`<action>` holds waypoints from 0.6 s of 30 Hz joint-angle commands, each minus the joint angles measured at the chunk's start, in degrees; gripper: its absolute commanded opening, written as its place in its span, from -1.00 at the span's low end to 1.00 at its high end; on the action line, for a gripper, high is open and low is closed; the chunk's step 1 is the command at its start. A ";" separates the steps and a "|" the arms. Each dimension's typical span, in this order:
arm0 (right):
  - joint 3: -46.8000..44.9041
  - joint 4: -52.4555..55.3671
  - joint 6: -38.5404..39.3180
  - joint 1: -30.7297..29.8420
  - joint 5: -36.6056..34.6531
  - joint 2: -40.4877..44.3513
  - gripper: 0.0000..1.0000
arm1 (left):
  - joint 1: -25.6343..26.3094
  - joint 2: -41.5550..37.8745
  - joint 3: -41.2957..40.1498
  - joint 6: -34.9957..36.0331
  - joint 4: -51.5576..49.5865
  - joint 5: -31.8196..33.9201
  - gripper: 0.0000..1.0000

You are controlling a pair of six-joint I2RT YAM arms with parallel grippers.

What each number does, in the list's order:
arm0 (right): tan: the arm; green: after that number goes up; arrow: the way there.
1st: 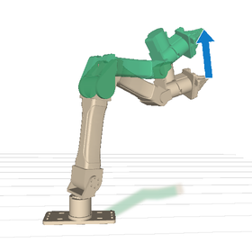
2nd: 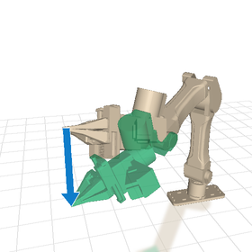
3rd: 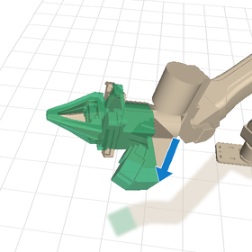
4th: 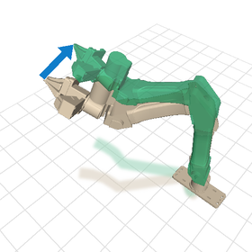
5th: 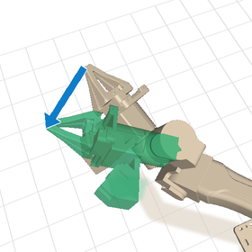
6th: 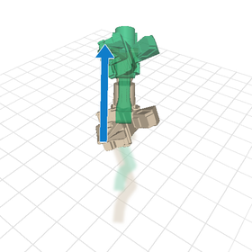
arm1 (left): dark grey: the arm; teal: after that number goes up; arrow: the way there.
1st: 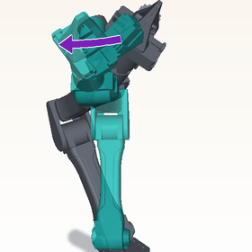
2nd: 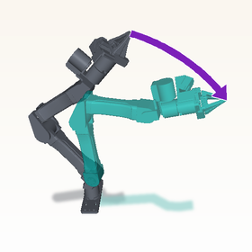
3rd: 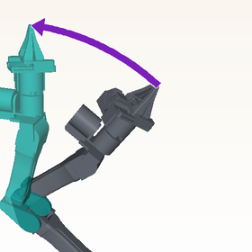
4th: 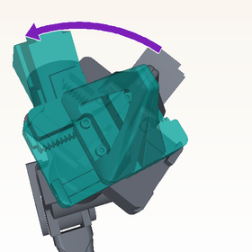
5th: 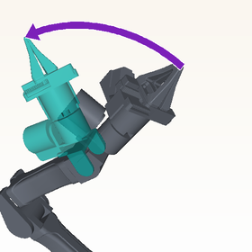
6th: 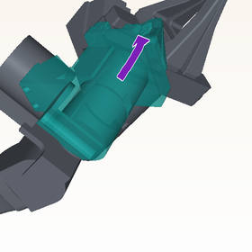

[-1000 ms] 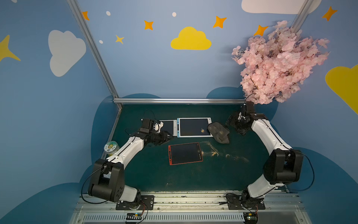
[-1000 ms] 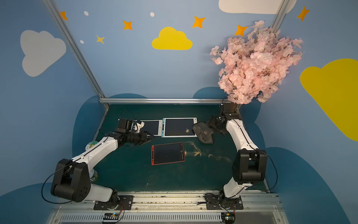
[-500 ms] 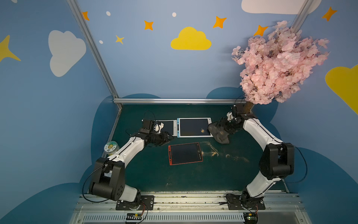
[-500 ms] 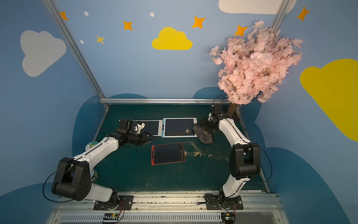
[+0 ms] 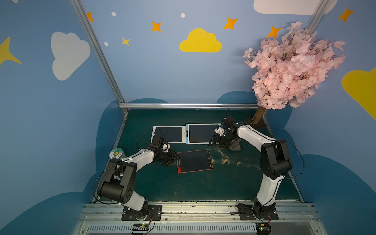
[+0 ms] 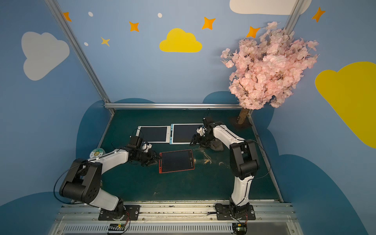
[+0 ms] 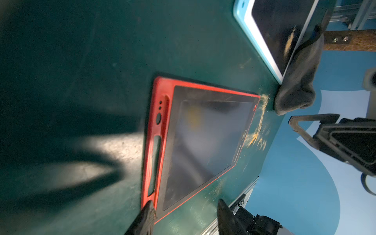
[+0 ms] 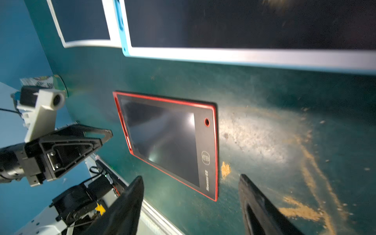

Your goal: Wipe the drawing tablet

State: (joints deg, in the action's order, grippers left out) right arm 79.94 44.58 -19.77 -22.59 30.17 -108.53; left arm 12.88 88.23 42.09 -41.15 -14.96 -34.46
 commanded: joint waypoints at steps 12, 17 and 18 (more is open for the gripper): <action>-7.46 -3.25 1.90 -3.57 5.03 -0.58 0.25 | 2.20 1.43 -2.54 -1.39 2.18 1.37 -0.03; -7.93 -4.01 1.59 -3.80 4.03 -1.67 0.25 | 2.42 2.20 -2.61 -1.02 2.24 1.95 -0.03; -8.09 -4.29 1.43 -3.83 4.10 -1.81 0.25 | 2.49 2.54 -2.71 -1.10 2.59 1.85 -0.03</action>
State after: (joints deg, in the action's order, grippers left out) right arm 72.36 41.23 -18.13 -26.04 34.15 -108.97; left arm 15.18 89.56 39.86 -42.39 -12.97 -33.10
